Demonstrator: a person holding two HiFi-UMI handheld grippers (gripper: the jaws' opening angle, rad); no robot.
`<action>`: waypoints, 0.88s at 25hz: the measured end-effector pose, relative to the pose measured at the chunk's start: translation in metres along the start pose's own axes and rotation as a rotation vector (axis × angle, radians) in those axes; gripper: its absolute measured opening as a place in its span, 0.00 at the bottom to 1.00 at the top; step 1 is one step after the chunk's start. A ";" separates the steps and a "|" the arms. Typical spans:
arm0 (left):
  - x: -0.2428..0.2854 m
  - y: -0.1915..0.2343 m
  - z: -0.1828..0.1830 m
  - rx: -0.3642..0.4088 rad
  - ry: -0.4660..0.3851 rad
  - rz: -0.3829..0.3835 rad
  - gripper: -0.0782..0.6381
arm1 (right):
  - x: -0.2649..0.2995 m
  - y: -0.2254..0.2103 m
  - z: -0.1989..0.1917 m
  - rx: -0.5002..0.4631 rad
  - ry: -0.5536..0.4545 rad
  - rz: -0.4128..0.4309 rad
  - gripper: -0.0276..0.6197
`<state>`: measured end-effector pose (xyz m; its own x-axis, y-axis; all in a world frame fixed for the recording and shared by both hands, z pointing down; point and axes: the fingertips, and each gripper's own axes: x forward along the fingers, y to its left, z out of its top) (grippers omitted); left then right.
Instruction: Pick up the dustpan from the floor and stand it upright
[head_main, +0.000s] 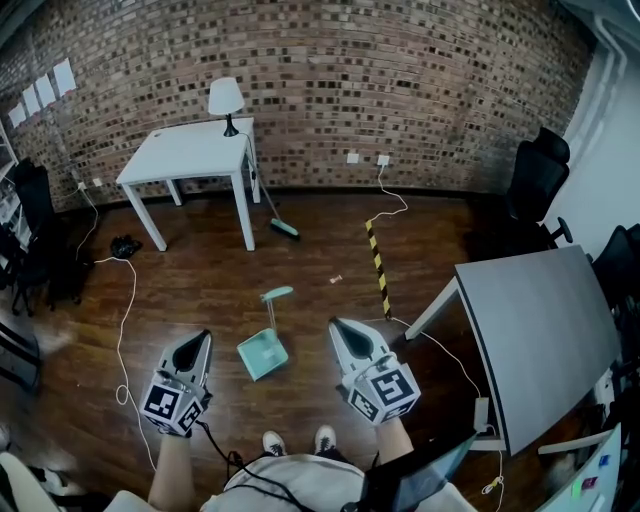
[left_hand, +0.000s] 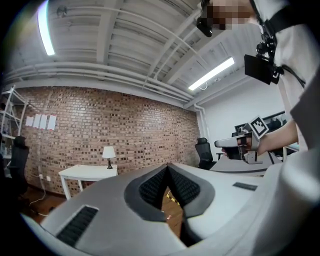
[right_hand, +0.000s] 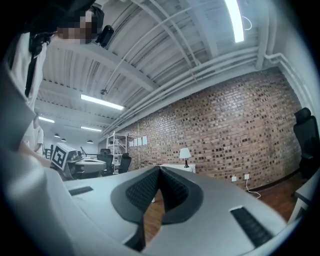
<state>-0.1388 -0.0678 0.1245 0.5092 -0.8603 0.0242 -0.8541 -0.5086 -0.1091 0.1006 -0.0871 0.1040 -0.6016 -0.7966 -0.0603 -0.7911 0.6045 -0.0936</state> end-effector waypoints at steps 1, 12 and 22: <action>-0.003 0.005 -0.003 -0.004 0.011 0.010 0.10 | 0.002 0.005 -0.001 0.001 0.005 -0.002 0.01; -0.045 -0.022 -0.022 0.048 0.028 -0.176 0.10 | -0.020 0.051 0.000 0.033 -0.026 -0.105 0.01; -0.109 -0.130 -0.022 0.034 0.040 -0.158 0.10 | -0.163 0.085 -0.020 0.050 0.038 -0.050 0.02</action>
<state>-0.0856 0.0914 0.1576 0.6316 -0.7708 0.0836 -0.7593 -0.6367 -0.1342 0.1290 0.0938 0.1254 -0.5658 -0.8244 -0.0168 -0.8143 0.5619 -0.1455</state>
